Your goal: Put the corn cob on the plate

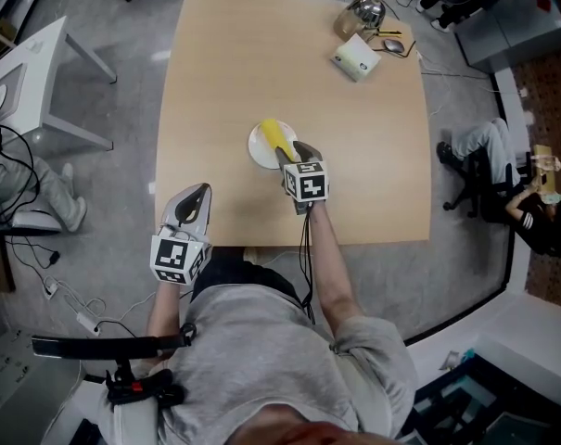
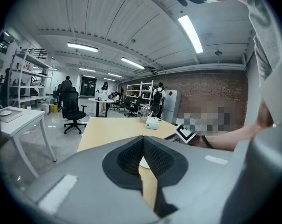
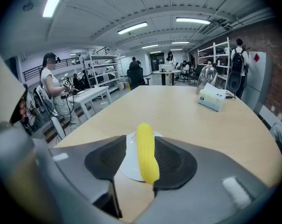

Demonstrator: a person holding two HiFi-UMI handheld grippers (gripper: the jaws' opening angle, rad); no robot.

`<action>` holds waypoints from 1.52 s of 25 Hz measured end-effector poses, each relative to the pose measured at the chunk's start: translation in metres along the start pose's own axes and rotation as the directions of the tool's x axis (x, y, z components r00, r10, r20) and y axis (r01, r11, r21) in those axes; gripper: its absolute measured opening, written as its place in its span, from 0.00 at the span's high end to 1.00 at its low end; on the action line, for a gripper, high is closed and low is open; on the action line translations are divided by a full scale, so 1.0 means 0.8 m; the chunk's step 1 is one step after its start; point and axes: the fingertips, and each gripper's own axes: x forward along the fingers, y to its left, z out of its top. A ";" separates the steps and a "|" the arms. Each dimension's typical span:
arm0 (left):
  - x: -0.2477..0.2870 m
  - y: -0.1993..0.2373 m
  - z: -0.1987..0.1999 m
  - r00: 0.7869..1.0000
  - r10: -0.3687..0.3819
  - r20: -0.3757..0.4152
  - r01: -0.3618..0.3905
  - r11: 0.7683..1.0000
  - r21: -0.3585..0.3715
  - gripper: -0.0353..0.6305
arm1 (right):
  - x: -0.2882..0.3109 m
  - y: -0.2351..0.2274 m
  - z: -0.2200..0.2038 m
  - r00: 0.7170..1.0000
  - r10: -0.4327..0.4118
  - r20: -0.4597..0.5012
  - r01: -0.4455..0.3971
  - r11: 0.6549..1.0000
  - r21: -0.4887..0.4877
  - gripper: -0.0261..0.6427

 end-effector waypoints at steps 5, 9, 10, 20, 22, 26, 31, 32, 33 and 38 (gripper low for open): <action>-0.012 -0.011 0.011 1.000 0.002 0.025 -0.003 1.000 0.020 0.92 | -0.031 0.004 0.006 0.998 -0.003 0.057 0.003 1.000 0.009 0.72; -0.023 -0.022 0.017 0.999 0.004 0.040 -0.005 0.999 0.035 0.92 | -0.060 0.012 0.013 0.994 -0.008 0.112 0.007 1.000 0.007 0.78; -0.027 -0.026 0.017 0.999 0.004 0.044 -0.005 0.999 0.038 0.92 | -0.068 0.015 0.014 0.992 -0.008 0.125 0.007 1.000 0.010 0.80; -0.053 -0.049 0.034 0.996 0.008 0.091 -0.015 0.998 0.068 0.92 | -0.146 0.035 0.039 0.965 -0.021 0.260 0.021 1.000 0.002 0.86; -0.058 -0.052 0.037 0.995 0.011 0.100 -0.018 0.997 0.069 0.92 | -0.162 0.037 0.044 0.956 -0.024 0.292 0.023 1.000 0.006 0.87; -0.074 -0.064 0.039 0.993 0.017 0.113 -0.027 0.996 0.080 0.92 | -0.205 0.045 0.051 0.930 -0.029 0.365 0.030 1.000 0.003 0.94; -0.087 -0.069 0.038 0.991 0.027 0.130 -0.039 0.995 0.088 0.92 | -0.241 0.054 0.053 0.903 -0.031 0.429 0.034 0.999 0.002 0.95; -0.088 -0.068 0.038 0.991 0.030 0.133 -0.043 0.995 0.090 0.92 | -0.246 0.055 0.053 0.898 -0.030 0.439 0.034 0.999 0.000 0.95; -0.089 -0.067 0.038 0.990 0.033 0.135 -0.046 0.995 0.091 0.92 | -0.251 0.057 0.053 0.894 -0.030 0.448 0.034 0.999 -0.002 0.95; -0.099 -0.065 0.040 0.989 0.045 0.143 -0.059 0.994 0.094 0.92 | -0.274 0.066 0.053 0.877 -0.025 0.480 0.032 0.999 -0.007 0.95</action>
